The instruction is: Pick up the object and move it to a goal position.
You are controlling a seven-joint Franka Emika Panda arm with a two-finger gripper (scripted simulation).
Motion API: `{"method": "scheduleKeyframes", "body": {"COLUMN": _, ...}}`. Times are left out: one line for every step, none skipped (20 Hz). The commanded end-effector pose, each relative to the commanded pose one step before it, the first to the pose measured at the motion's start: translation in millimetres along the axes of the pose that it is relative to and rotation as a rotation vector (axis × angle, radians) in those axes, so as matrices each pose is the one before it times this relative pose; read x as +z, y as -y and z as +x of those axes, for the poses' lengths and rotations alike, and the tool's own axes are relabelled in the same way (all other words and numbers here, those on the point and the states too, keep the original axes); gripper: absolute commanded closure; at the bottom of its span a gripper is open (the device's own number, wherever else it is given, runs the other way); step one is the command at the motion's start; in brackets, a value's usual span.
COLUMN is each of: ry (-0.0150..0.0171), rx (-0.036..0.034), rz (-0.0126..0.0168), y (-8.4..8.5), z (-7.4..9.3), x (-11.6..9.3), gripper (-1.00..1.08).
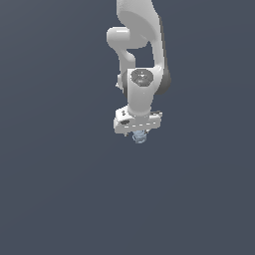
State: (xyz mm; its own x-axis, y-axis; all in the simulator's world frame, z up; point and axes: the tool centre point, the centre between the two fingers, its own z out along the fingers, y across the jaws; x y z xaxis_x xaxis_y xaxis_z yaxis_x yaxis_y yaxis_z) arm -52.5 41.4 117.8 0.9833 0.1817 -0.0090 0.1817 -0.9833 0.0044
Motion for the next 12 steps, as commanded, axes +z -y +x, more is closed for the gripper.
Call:
{"method": "scheduleKeyframes", "body": {"ry": -0.00265, "rx": -0.03841, "rz": 0.00104, "y": 8.31, "z": -11.64, "x": 8.49, "gripper": -0.92}}
{"method": "scheduleKeyframes", "body": {"ry": -0.00097, "rx": -0.01354, "rz": 0.00038, "y": 3.03, "z": -4.14, "x": 2.89, "gripper": -0.92}}
{"method": "scheduleKeyframes", "body": {"ry": -0.00089, "rx": -0.01246, "rz": 0.00036, "y": 2.81, "z": -3.83, "x": 2.62, "gripper": -0.92}}
{"method": "scheduleKeyframes", "body": {"ry": -0.00082, "rx": -0.01139, "rz": 0.00033, "y": 2.60, "z": -3.51, "x": 2.35, "gripper": -0.92}}
{"method": "scheduleKeyframes", "body": {"ry": -0.00074, "rx": -0.01033, "rz": 0.00031, "y": 2.39, "z": -3.19, "x": 2.10, "gripper": -0.92}}
{"method": "scheduleKeyframes", "body": {"ry": -0.00067, "rx": -0.00921, "rz": 0.00028, "y": 2.14, "z": -2.87, "x": 1.85, "gripper": -0.92}}
{"method": "scheduleKeyframes", "body": {"ry": -0.00059, "rx": -0.00815, "rz": 0.00025, "y": 1.91, "z": -2.54, "x": 1.61, "gripper": -0.92}}
{"method": "scheduleKeyframes", "body": {"ry": -0.00052, "rx": -0.00709, "rz": 0.00022, "y": 1.68, "z": -2.20, "x": 1.38, "gripper": -0.92}}
{"method": "scheduleKeyframes", "body": {"ry": -0.00043, "rx": -0.00596, "rz": 0.00019, "y": 1.41, "z": -1.87, "x": 1.16, "gripper": -0.92}}
{"method": "scheduleKeyframes", "body": {"ry": -0.00036, "rx": -0.00487, "rz": 0.00016, "y": 1.16, "z": -1.53, "x": 0.94, "gripper": -0.92}}
{"method": "scheduleKeyframes", "body": {"ry": -0.00028, "rx": -0.00383, "rz": 0.00012, "y": 0.93, "z": -1.19, "x": 0.73, "gripper": -0.92}}
{"method": "scheduleKeyframes", "body": {"ry": -0.00019, "rx": -0.00267, "rz": 0.00009, "y": 0.63, "z": -0.86, "x": 0.52, "gripper": -0.92}}
